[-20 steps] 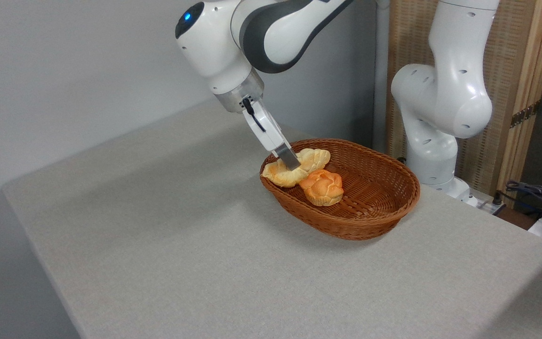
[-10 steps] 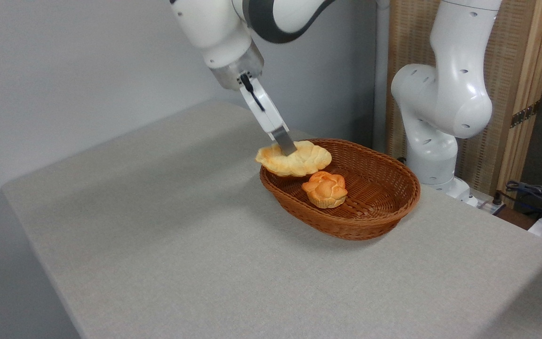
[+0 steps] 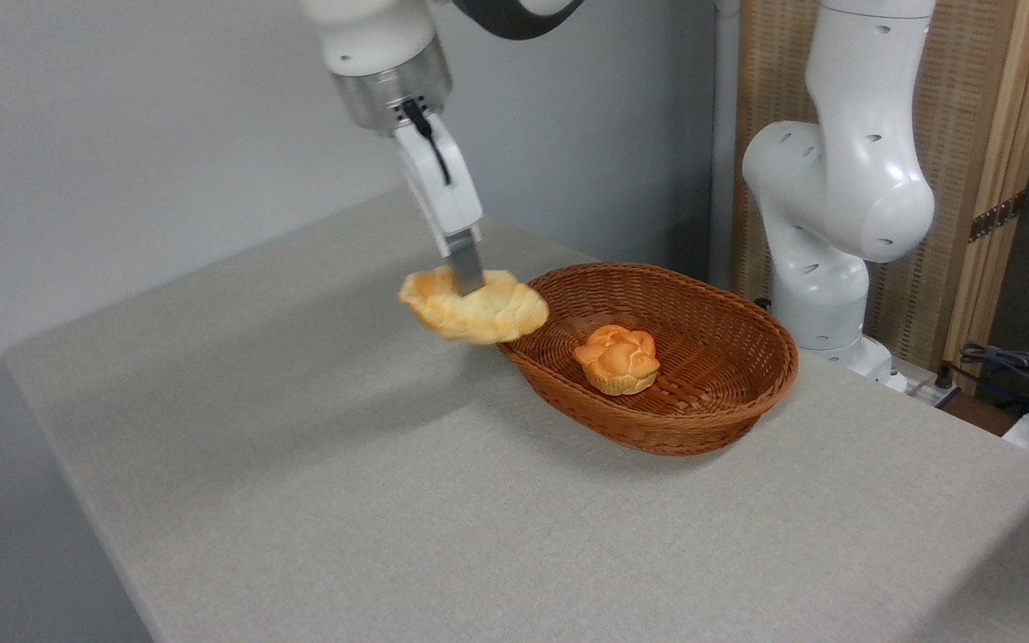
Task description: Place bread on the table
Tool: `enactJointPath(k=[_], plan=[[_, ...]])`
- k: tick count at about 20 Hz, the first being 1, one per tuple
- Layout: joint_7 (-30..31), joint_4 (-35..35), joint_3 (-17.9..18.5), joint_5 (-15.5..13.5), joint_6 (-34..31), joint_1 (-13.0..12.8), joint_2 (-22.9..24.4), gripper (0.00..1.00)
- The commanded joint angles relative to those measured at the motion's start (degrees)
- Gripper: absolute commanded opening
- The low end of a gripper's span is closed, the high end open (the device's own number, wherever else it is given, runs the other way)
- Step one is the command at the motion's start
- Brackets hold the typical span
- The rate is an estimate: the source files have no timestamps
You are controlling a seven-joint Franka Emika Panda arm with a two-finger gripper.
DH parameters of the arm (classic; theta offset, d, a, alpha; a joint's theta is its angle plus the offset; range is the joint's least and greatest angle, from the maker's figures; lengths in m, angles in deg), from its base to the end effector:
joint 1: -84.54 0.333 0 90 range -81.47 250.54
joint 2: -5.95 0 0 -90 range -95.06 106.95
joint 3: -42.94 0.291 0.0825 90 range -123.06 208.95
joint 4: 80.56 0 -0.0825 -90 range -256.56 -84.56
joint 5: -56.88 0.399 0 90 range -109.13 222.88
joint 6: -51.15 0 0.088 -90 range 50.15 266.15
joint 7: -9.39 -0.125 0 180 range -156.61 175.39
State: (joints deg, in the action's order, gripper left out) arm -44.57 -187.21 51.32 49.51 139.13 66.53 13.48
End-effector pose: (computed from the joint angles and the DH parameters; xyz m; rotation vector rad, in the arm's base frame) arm 0.5038 -0.0993 0.5115 2.4903 -1.5352 -0.1847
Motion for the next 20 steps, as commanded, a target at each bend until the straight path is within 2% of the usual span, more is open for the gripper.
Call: enactJointPath(k=[1,2,3,4,8,12,15,20], plan=[[-0.53,5.93,1.02,-2.56,3.49,-0.1,-6.65,0.06],[-0.44,6.11,1.02,-2.82,4.64,-0.1,-7.61,0.29],[-0.44,6.11,1.02,-2.82,5.35,-0.1,-8.67,0.61],[-0.27,6.11,0.93,-2.74,5.79,-0.1,-9.64,0.85],[-0.27,6.02,0.85,-2.74,6.67,-0.1,-12.45,1.0],[-0.18,6.02,0.58,-2.21,9.83,-0.19,-14.57,1.0],[0.0,6.37,1.02,-2.3,9.84,-0.19,-13.52,1.0],[8.5,12.95,1.99,-2.12,9.22,-0.1,-11.76,1.0]])
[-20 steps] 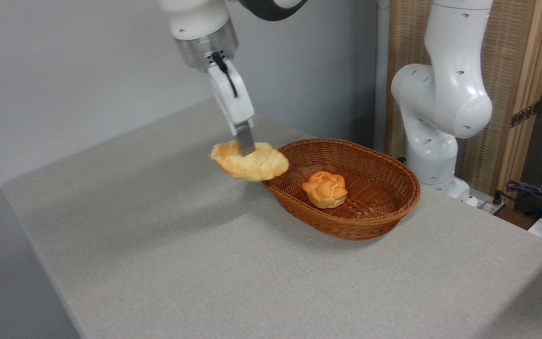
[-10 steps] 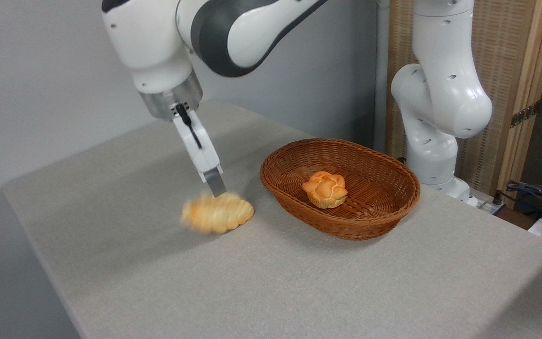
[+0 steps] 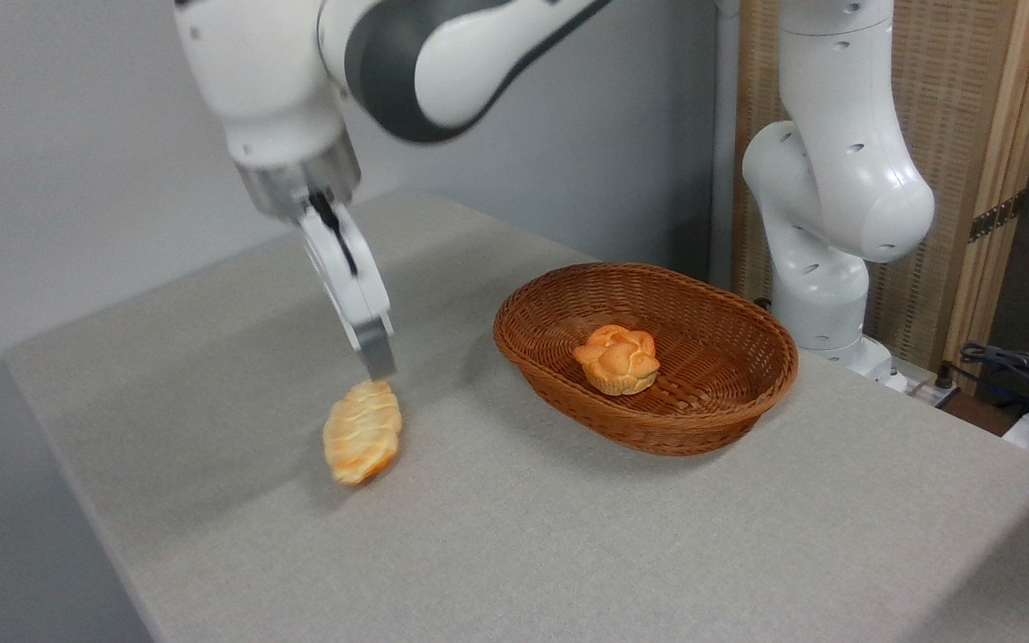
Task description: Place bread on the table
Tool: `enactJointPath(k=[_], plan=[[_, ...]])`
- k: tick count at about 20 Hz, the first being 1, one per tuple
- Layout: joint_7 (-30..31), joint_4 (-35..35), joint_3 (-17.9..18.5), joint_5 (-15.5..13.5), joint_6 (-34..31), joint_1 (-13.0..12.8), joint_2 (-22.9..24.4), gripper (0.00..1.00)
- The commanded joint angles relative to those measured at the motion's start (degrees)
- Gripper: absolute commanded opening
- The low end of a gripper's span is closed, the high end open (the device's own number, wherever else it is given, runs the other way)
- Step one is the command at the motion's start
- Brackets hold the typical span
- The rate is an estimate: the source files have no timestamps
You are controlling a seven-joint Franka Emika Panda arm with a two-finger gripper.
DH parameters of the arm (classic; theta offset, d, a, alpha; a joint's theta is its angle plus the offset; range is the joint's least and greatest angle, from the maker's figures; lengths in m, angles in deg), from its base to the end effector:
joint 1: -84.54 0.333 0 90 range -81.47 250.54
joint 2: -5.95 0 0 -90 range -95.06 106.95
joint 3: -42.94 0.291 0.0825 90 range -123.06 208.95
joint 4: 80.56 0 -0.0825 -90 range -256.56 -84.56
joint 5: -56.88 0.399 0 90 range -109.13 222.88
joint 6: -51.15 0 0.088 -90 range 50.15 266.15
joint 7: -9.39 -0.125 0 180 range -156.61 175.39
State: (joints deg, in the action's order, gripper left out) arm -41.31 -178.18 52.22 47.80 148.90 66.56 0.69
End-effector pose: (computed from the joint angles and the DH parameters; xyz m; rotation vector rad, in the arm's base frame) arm 0.5829 -0.1096 0.4761 2.6073 -1.4386 -0.0471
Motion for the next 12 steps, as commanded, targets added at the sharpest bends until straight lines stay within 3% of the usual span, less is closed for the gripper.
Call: enactJointPath(k=[1,6,12], plan=[[7.09,4.62,1.61,-0.15,-0.46,-0.13,0.95,1.0],[8.07,5.86,3.19,4.06,-0.11,-0.04,0.95,1.0],[7.37,5.95,4.6,4.24,0.16,-0.13,0.95,1.0]])
